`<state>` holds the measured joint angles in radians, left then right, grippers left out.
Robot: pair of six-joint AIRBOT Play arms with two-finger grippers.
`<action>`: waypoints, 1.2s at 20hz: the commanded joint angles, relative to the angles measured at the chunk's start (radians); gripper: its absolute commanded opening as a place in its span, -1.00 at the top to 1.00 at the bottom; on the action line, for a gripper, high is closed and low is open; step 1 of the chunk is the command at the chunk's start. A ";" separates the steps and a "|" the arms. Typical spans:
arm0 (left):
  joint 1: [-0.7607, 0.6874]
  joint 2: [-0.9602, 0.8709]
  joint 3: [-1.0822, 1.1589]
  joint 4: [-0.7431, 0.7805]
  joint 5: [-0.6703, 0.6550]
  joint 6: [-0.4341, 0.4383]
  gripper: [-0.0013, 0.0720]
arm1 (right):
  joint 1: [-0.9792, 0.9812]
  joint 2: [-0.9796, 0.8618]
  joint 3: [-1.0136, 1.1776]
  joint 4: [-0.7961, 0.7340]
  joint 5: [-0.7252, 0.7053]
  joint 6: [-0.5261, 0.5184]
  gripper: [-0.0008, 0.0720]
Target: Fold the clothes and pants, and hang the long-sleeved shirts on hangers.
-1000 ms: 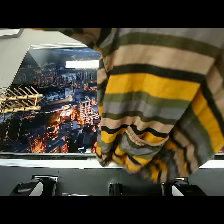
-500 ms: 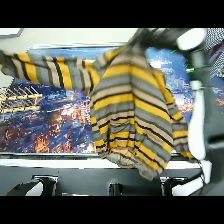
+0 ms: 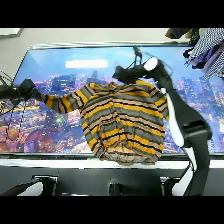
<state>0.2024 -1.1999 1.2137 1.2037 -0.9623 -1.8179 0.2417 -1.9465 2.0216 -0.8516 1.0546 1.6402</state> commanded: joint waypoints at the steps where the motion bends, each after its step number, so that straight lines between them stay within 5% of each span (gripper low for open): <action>1: 0.013 -0.017 -0.001 -0.088 -0.032 0.014 -0.29 | -0.112 0.118 -0.003 -0.058 0.215 -0.042 -0.20; 2: 0.021 -0.017 0.013 -0.099 -0.056 0.014 -0.65 | -0.172 0.178 -0.004 -0.118 0.297 -0.058 -0.20; 6: 0.060 0.013 0.010 -0.105 -0.195 0.024 -0.73 | -0.418 0.377 -0.042 -0.349 0.589 -0.122 -0.41; 8: 0.060 0.053 -0.066 -0.105 -0.226 0.042 -0.73 | -0.555 0.484 -0.212 -0.309 0.572 -0.115 -0.50; 9: 0.059 0.081 -0.122 -0.117 -0.225 0.049 -0.73 | -0.602 0.538 -0.330 -0.307 0.566 -0.114 -0.74; 17: -0.090 0.218 -0.501 -0.222 -0.214 0.045 -0.72 | -0.666 0.921 -1.336 -0.229 0.418 -0.111 -0.76; 24: -0.261 0.214 -0.564 -0.229 -0.137 -0.027 -0.72 | -0.591 0.945 -1.641 -0.125 0.277 -0.132 -0.73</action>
<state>-0.0029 -0.9878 0.6804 0.9817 -1.1229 -1.8122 -0.3889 -1.0145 0.4839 -1.0084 1.4059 1.5116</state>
